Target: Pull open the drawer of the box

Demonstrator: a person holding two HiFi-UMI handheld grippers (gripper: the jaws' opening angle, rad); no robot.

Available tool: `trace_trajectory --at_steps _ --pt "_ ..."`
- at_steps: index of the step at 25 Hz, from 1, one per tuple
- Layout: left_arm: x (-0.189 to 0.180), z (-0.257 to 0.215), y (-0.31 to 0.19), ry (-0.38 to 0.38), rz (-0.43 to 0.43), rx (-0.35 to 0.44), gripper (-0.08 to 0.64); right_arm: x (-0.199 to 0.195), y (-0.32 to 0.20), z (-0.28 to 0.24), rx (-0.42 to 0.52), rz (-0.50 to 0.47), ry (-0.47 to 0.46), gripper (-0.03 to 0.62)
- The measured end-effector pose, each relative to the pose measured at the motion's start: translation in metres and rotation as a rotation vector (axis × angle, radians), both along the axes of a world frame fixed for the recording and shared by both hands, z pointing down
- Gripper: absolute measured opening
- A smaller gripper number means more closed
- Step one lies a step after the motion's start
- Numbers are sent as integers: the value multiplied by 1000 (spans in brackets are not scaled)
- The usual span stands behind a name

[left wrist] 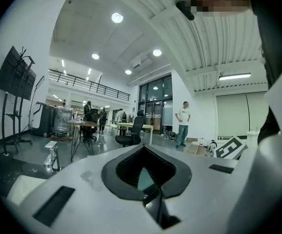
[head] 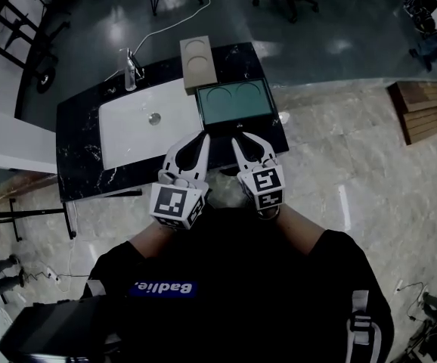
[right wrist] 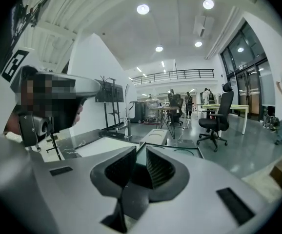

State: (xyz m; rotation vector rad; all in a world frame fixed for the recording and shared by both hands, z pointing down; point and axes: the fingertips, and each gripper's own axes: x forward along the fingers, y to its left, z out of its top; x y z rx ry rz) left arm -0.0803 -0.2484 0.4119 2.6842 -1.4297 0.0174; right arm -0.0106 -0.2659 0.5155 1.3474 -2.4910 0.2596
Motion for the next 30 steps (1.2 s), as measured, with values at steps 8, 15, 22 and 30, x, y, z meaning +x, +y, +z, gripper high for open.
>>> trace_trajectory --at_steps 8,15,22,30 --pt "-11 0 -3 -32 -40 -3 -8 4 -18 52 -85 21 85 86" --pt "-23 1 -5 -43 -66 -12 -8 19 -35 92 -140 78 167 87" --pt "-30 1 1 -50 -68 3 -8 23 -49 126 -177 123 218 87" --pt "-38 3 7 -28 -62 2 -8 26 -63 151 -277 195 226 87"
